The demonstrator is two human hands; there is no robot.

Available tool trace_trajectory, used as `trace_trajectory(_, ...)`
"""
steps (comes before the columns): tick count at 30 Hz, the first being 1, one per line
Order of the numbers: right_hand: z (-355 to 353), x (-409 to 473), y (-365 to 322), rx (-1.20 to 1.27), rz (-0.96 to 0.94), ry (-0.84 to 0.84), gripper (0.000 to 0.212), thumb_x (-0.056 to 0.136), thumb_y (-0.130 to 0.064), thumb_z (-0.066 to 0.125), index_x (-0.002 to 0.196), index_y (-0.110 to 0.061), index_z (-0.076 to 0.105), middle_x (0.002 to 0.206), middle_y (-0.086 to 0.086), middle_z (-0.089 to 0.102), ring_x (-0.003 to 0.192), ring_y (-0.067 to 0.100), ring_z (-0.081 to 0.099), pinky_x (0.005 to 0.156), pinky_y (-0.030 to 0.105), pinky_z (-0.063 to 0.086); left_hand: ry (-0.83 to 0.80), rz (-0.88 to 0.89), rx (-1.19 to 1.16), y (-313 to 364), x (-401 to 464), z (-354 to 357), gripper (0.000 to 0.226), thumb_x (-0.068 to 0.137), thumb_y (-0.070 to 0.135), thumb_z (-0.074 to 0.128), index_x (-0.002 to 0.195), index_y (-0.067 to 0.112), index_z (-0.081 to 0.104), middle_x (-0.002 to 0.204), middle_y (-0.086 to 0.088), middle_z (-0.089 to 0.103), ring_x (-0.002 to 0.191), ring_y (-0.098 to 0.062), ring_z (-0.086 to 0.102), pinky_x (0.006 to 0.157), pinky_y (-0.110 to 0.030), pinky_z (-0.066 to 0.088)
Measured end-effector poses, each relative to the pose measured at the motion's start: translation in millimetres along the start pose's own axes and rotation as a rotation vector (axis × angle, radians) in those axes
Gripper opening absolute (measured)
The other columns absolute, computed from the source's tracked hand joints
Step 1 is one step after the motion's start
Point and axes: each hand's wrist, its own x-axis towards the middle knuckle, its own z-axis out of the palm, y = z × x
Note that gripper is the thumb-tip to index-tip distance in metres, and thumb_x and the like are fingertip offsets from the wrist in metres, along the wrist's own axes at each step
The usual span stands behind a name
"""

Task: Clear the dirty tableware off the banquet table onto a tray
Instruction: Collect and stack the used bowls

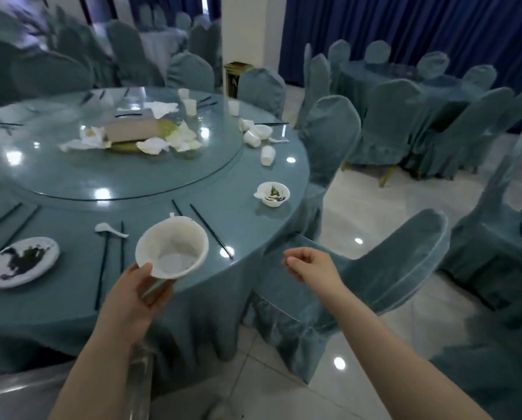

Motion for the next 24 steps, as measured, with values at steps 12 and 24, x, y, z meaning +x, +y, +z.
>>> trace_trajectory(12,137,177,-32,-0.102,-0.030,-0.283,0.014,0.087,-0.011,0.063,0.091,-0.024,0.068,0.090,-0.003,0.072,0.082,0.011,0.067,0.077,0.024,0.052,0.277,0.042,-0.119,68,110,-47,0.021,0.096,0.019,0.047,0.116,0.016,0.052,0.097,-0.008,0.061,0.088,-0.025,0.061,0.065,-0.031,0.060)
trace_trajectory(24,262,264,-42,-1.304,-0.978,-0.881,0.043,0.086,-0.016,0.064,0.128,-0.014,0.054,0.133,0.006,0.042,0.117,0.027,0.045,0.075,0.034,0.047,0.578,0.048,-0.220,73,134,-66,0.016,0.094,0.016,0.048,0.085,0.024,0.059,0.089,-0.003,0.066,0.082,-0.024,0.064,0.065,-0.028,0.059)
